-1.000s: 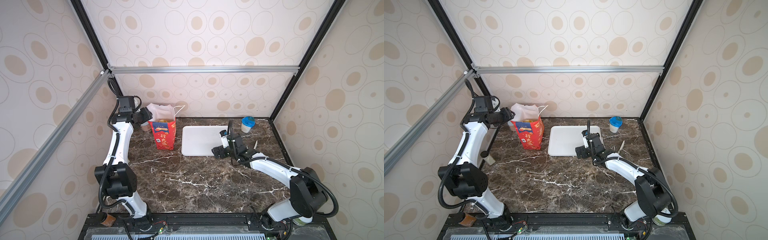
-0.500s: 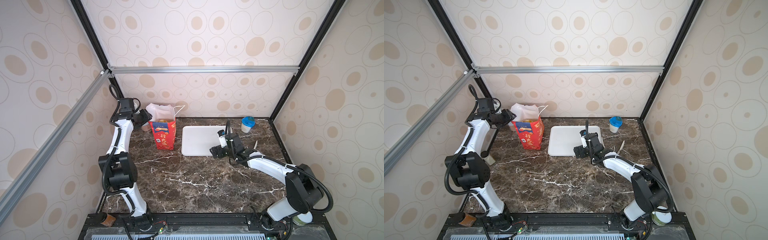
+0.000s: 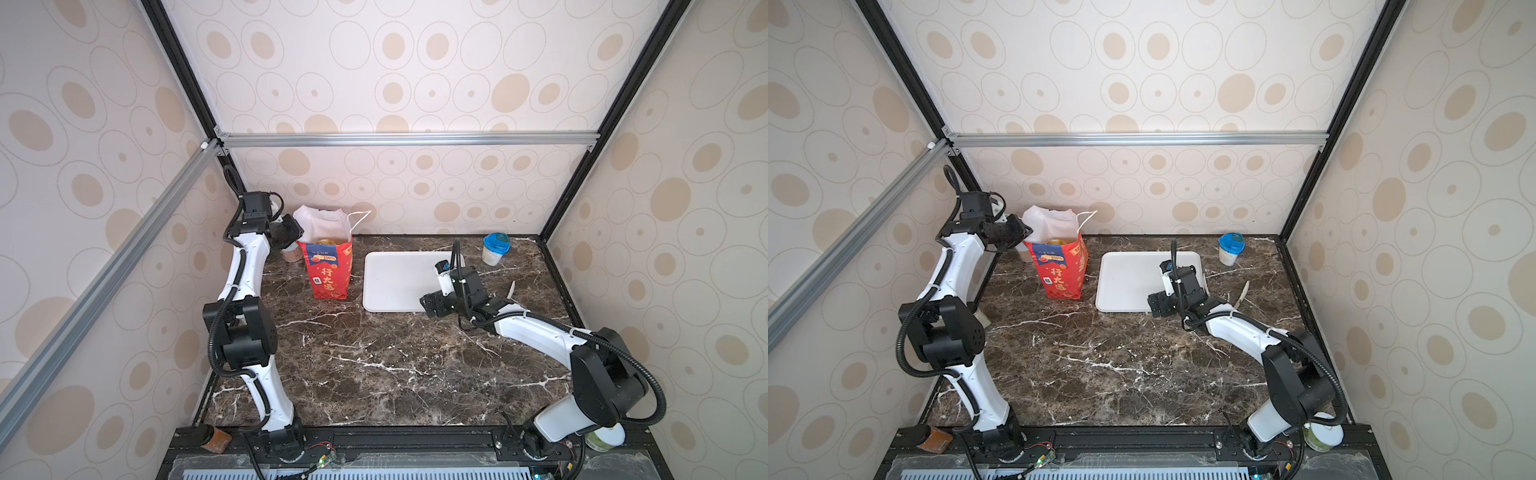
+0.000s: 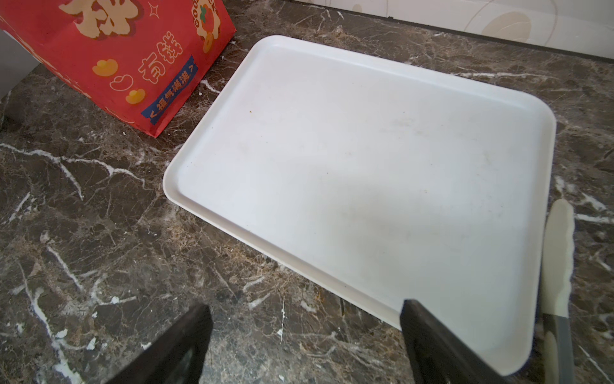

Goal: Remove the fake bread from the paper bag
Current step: 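Reach the left gripper to the red bag's handles while the right moves toward the tray, then grasp the bag handles with the left gripper and lift, tipping the bag over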

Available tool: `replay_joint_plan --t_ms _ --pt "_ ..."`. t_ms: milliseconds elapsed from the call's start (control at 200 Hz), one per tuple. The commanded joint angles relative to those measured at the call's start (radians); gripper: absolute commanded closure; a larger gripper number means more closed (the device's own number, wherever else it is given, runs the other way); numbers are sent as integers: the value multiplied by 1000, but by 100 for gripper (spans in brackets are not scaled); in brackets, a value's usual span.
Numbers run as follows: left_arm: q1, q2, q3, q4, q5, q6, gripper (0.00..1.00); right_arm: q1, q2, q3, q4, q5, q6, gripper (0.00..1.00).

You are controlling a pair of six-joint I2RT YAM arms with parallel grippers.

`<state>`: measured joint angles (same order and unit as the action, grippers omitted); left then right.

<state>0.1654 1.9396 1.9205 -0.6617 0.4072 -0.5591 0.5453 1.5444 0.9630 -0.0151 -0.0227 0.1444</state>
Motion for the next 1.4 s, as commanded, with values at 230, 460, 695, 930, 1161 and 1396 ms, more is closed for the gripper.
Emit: replay_joint_plan --t_ms 230,460,695,930,1161,1396 --pt "-38 60 134 -84 -34 34 82 9 -7 -15 -24 23 0 9" --pt "-56 79 176 -99 -74 40 100 9 -12 1 -52 23 -14 9" --pt "-89 59 270 -95 -162 101 100 10 -32 31 -91 14 -22 9" --pt "-119 50 382 -94 -260 203 100 9 -71 48 -127 -13 36 9" --pt "-220 7 278 -86 -388 370 100 10 -114 59 -174 -31 87 9" --pt "-319 -269 -254 202 -444 491 100 9 -147 62 -232 -26 97 9"
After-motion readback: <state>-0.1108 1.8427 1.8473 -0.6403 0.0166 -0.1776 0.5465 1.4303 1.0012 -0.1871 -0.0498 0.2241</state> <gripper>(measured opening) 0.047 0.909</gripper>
